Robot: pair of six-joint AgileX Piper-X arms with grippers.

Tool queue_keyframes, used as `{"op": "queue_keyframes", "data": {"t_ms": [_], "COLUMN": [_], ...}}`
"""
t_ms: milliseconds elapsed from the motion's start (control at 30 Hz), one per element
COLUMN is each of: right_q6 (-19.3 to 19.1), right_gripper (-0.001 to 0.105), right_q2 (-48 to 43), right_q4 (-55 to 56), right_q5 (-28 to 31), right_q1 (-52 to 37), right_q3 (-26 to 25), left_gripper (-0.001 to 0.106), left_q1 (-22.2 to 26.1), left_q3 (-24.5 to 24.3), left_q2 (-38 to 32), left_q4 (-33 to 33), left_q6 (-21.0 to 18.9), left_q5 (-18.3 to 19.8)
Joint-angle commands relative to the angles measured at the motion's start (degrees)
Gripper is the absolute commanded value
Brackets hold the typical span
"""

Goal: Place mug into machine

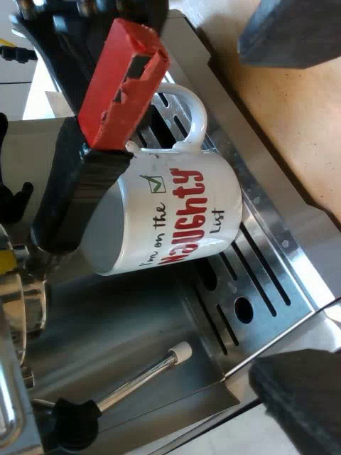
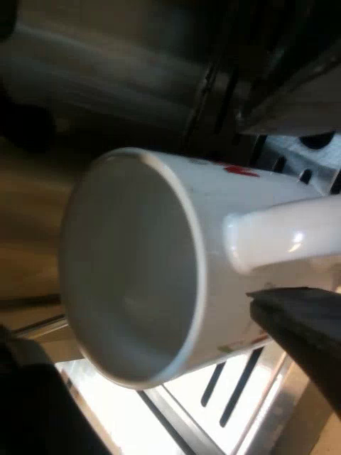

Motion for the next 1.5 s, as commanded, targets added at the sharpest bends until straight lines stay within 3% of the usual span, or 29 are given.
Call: {"op": "queue_keyframes", "data": {"t_ms": [33, 267, 600, 733, 1067, 1233, 1500], "right_q6": [0.0, 0.0, -0.4, -0.4, -0.9, -0.9, -0.9], "right_gripper": [0.051, 0.060, 0.059, 0.059, 0.055, 0.055, 0.055], "right_q2": [-1.8, -2.5, 5.3, 9.0, 16.0, 19.4, 22.9], "right_q4": [-2.5, -9.9, -20.3, -25.2, -26.1, -26.1, -26.0], "right_q5": [-0.5, -3.9, -4.5, -1.5, -1.2, 4.7, 5.1], "right_q1": [0.2, 1.1, 1.1, 1.1, 1.1, 1.0, 0.3], "right_q3": [3.3, 9.8, 10.0, 9.9, 1.9, -2.2, -7.0], "left_gripper": [0.081, 0.081, 0.081, 0.081, 0.081, 0.081, 0.081], "left_q1": [-0.2, -0.2, -0.2, -0.2, -0.2, -0.2, -0.2], "left_q3": [-0.1, -0.1, -0.1, -0.1, -0.1, -0.1, -0.1], "left_q2": [0.1, 0.1, 0.1, 0.1, 0.1, 0.1, 0.1], "left_q4": [-1.1, -1.1, -1.1, -1.1, -1.1, -1.1, -1.2], "left_q6": [-0.5, -0.5, -0.5, -0.5, -0.5, -0.5, -0.5], "left_q5": [-0.8, -0.8, -0.8, -0.8, -0.8, -0.8, -0.8]}}
